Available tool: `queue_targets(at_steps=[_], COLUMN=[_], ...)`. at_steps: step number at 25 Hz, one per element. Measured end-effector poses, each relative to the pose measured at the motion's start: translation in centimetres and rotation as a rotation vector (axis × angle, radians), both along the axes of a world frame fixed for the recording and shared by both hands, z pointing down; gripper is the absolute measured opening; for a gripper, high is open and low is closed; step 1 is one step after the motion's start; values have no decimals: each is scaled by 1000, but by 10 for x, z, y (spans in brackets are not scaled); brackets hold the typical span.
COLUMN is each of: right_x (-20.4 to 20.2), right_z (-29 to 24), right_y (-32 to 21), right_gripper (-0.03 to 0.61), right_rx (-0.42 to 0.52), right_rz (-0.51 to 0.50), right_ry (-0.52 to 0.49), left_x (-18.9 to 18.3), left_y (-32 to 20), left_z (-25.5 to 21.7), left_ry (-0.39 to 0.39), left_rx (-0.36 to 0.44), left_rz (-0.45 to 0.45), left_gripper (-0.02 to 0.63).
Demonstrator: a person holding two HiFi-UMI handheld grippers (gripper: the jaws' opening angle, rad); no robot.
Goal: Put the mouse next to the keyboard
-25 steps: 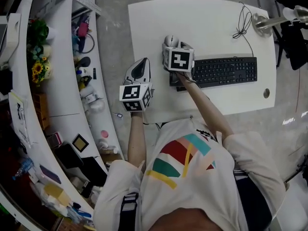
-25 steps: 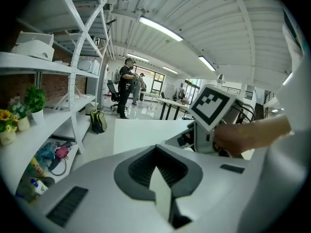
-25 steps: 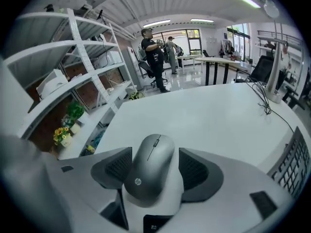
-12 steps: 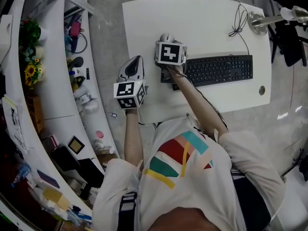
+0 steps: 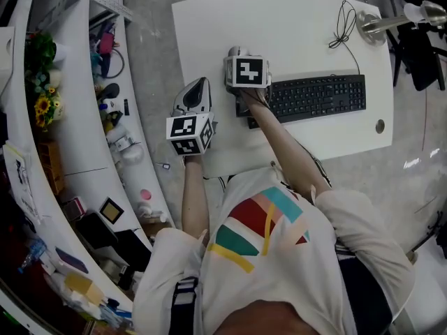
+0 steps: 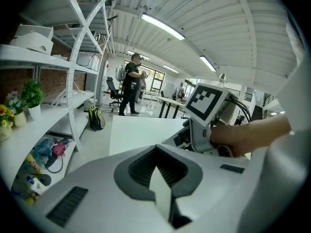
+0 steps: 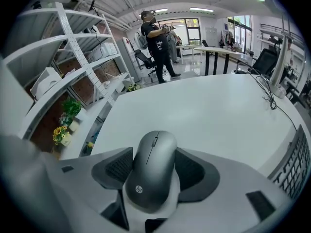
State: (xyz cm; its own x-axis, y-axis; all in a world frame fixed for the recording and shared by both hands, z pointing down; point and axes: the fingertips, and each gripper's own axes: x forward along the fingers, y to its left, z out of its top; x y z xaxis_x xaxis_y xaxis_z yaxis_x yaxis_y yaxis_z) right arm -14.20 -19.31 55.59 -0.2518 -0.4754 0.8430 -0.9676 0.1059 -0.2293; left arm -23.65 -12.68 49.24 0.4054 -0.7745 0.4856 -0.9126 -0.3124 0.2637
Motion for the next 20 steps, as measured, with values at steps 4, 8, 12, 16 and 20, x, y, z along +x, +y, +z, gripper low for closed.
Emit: queue_targets(at_steps=[4, 8, 12, 16, 20], right_x=[-3, -7, -18, -16, -18], right_z=[1, 0, 1, -4, 2], right_y=[1, 8, 17, 1, -2], right_gripper=[270, 255, 250, 252, 255], right_rx=[8, 22, 16, 89, 111], right_rz=[-23, -72, -142, -196, -199], right_ry=[-32, -15, -23, 77, 143], left_x=[-3, -10, -11, -6, -2], left_y=[2, 1, -2, -3, -4], left_z=[-2, -3, -6, -7, -10], left_ry=[3, 16, 28, 33, 43], left_rx=[5, 9, 17, 19, 24], left_rz=[-13, -36, -50, -49, -45], left_gripper=[41, 41, 41, 41, 41])
